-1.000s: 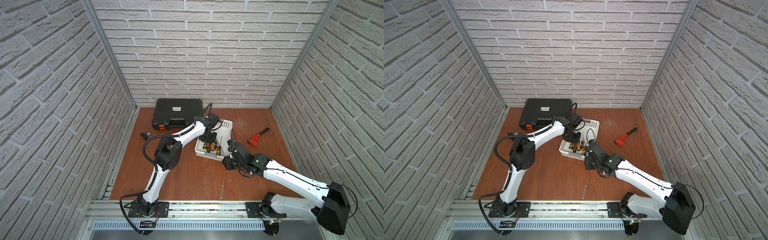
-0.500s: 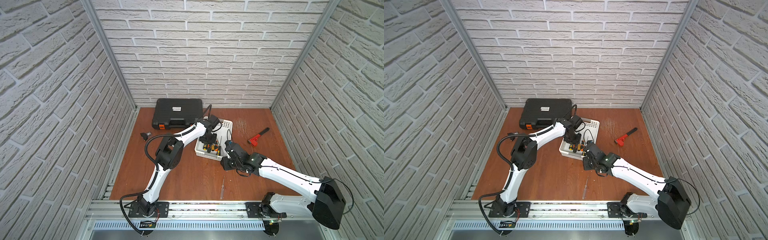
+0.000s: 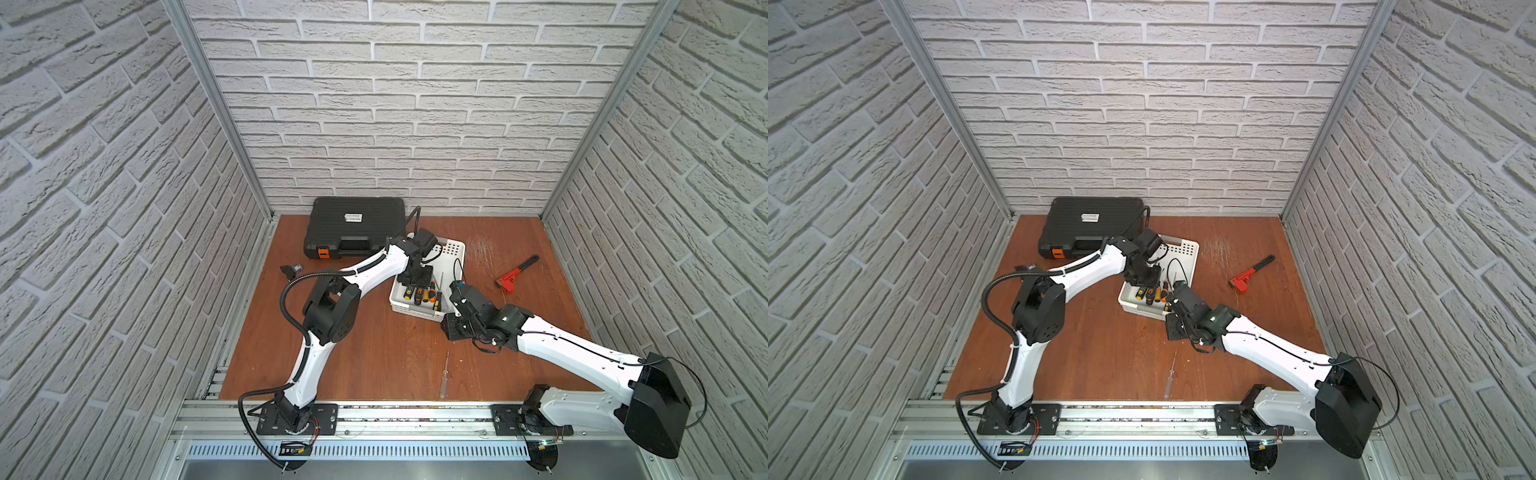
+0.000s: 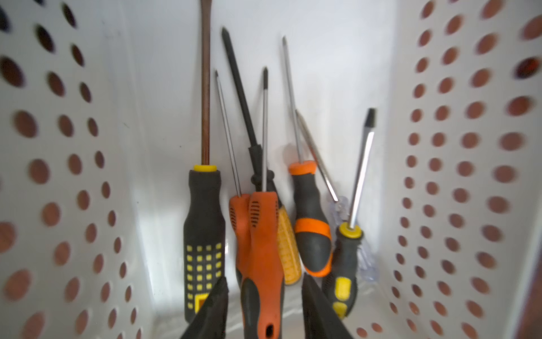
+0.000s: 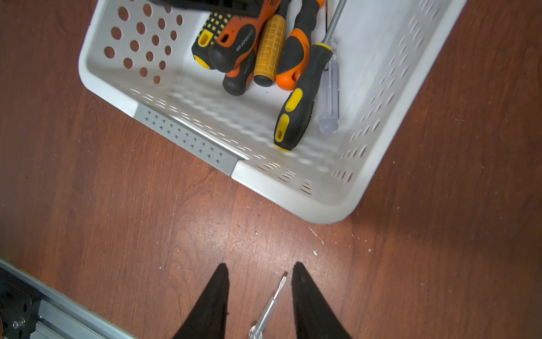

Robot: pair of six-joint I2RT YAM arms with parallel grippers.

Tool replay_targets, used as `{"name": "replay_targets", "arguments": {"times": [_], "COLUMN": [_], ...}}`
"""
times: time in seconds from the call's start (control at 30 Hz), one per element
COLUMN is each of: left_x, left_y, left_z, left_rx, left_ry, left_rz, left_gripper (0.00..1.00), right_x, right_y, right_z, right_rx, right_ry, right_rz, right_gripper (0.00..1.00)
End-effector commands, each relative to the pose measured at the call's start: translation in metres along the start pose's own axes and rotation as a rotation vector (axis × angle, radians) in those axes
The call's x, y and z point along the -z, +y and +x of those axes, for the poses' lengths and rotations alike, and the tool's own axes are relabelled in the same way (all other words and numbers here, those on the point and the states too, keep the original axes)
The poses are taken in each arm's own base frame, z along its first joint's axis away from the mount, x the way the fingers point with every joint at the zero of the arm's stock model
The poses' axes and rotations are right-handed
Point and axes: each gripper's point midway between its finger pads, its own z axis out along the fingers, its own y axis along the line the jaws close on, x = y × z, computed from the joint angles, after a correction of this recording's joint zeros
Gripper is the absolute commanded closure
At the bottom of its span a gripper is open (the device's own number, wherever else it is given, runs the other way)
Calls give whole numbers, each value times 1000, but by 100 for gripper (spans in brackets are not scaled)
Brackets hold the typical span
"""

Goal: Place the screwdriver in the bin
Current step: 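Open the left gripper to release the orange screwdriver in the bin, then lower the right gripper onto the clear screwdriver and grasp it while the left arm withdraws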

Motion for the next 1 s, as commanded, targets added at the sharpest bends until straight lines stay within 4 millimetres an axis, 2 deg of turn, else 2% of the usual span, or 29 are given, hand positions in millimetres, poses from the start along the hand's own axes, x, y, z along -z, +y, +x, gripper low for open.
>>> {"name": "replay_targets", "arguments": {"times": [0.0,0.2,0.37,0.47,0.6,0.8,0.97], "left_x": [46,80,98,103,110,119,123], "left_y": [-13,-4,17,24,32,65,90], "left_z": [-20,-9,13,30,50,79,102], "left_rx": [7,11,21,45,85,117,154], "left_ry": [-119,-187,-235,-252,-302,-337,-355], "left_rz": [85,90,41,51,69,-39,-112], "left_gripper": [57,57,57,57,52,49,47], "right_x": [11,16,15,13,11,5,-7], "right_y": [4,-3,-4,-3,-2,4,14], "right_z": [-9,0,22,41,65,93,112], "right_rx": [-6,-30,-82,-122,-162,-127,-99], "right_ry": [-23,8,51,94,140,216,276], "right_rz": [0,50,77,87,106,149,148], "right_gripper": [62,61,57,54,47,46,49]}}
